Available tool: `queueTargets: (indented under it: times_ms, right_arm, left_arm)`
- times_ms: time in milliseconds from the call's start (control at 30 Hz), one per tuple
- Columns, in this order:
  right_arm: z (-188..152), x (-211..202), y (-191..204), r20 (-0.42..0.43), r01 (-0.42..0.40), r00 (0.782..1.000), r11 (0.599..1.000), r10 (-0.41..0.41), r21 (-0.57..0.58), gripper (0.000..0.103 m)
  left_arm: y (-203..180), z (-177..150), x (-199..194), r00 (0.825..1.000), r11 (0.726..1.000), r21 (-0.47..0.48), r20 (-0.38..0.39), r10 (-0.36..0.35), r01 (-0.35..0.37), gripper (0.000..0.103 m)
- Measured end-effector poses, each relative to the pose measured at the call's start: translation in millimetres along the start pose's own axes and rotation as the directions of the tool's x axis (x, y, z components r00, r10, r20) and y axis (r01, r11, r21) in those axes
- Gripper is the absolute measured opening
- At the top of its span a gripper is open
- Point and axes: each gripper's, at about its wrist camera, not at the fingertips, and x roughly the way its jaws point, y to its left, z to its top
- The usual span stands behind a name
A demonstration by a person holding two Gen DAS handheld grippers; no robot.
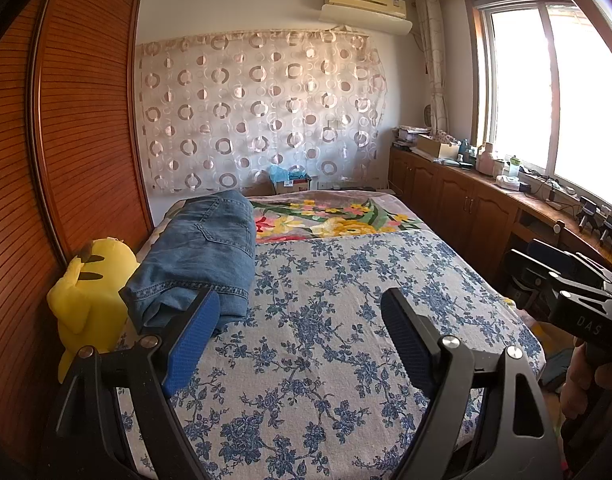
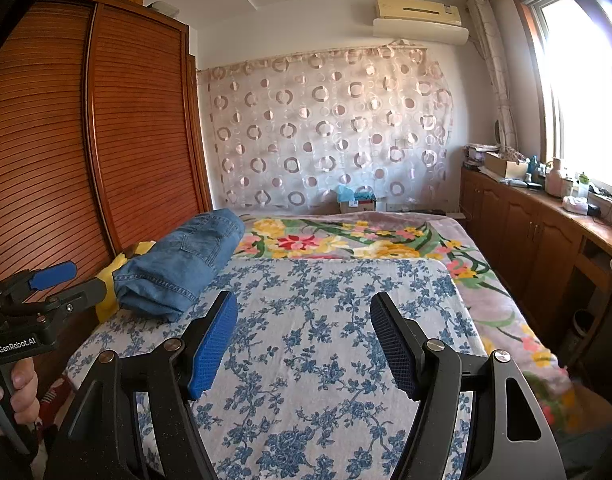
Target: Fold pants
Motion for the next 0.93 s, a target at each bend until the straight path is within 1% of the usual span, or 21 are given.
queueTargets:
  times_ms: [933]
  right_arm:
    - [0.0,0.2,3.2,0.003,0.006,1.0,1.0,-0.006,-0.001,0.071]
  left_arm:
    - [-0.2,-1.8,-0.1,1.0,1.0,0.0,0.002,-0.001,0.001,0.083]
